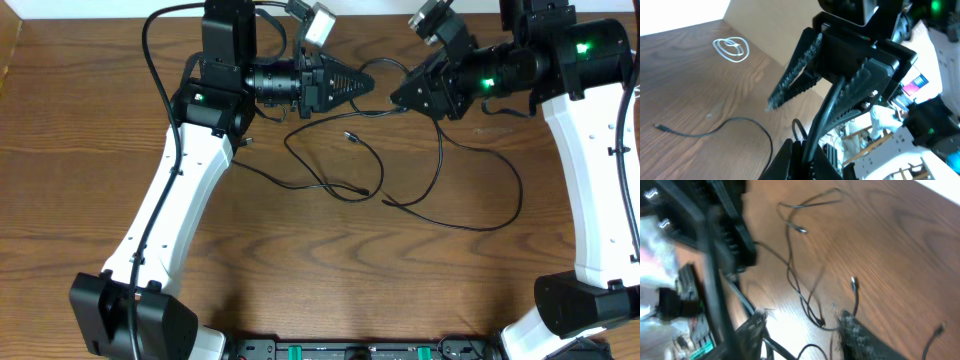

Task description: Untangle cables

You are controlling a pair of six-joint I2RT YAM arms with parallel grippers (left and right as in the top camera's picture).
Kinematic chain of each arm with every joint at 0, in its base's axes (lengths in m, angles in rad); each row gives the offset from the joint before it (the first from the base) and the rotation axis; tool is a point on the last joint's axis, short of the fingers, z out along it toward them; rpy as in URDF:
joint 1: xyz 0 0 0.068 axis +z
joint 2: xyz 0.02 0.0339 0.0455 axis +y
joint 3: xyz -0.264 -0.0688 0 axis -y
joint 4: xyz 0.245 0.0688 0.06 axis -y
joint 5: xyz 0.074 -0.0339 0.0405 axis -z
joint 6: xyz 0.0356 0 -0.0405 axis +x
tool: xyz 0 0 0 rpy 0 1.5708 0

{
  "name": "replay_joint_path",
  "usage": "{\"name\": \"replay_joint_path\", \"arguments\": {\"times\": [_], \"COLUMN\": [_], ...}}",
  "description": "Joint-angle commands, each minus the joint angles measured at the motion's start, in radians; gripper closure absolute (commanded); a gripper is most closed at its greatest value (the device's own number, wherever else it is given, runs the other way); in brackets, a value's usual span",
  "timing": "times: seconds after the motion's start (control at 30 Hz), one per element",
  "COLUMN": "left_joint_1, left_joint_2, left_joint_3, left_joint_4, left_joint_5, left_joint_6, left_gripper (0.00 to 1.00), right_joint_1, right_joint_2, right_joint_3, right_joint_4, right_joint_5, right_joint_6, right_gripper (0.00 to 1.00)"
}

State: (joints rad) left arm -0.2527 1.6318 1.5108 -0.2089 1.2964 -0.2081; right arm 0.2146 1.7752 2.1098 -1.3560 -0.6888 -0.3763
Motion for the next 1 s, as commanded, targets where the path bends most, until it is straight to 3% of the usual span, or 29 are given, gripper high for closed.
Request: {"name": "replay_joint_path", "arguments": {"times": [0.0, 0.3, 0.53, 0.97], "left_joint_1": [0.000, 0.007, 0.007, 0.007], "left_joint_2": [0.004, 0.004, 0.004, 0.004], "left_joint_3": [0.016, 0.016, 0.016, 0.016], "left_joint_4": [0.001, -0.037, -0.042, -0.215], "left_joint_5": [-0.061, -0.183, -0.208, -0.474], "left_joint_6": [-0.086, -0.168, -0.192, -0.571], "left_gripper": [0.93, 0.93, 0.93, 0.93], "right_joint_1": [-0.005, -0.003, 0.029, 0.149], "right_joint_2": [0.002, 0.002, 0.006, 0.006], "right_joint_3": [0.001, 0.001, 0.001, -0.005], "right_joint_4": [0.013, 0.023, 0.056, 0.074], "right_joint_5": [0.107, 0.075, 0.121, 0.411], "right_joint_6": [0.097, 0.158, 0.362, 0.586], "right_gripper": [0.46, 0.41, 0.38, 0.46]}}
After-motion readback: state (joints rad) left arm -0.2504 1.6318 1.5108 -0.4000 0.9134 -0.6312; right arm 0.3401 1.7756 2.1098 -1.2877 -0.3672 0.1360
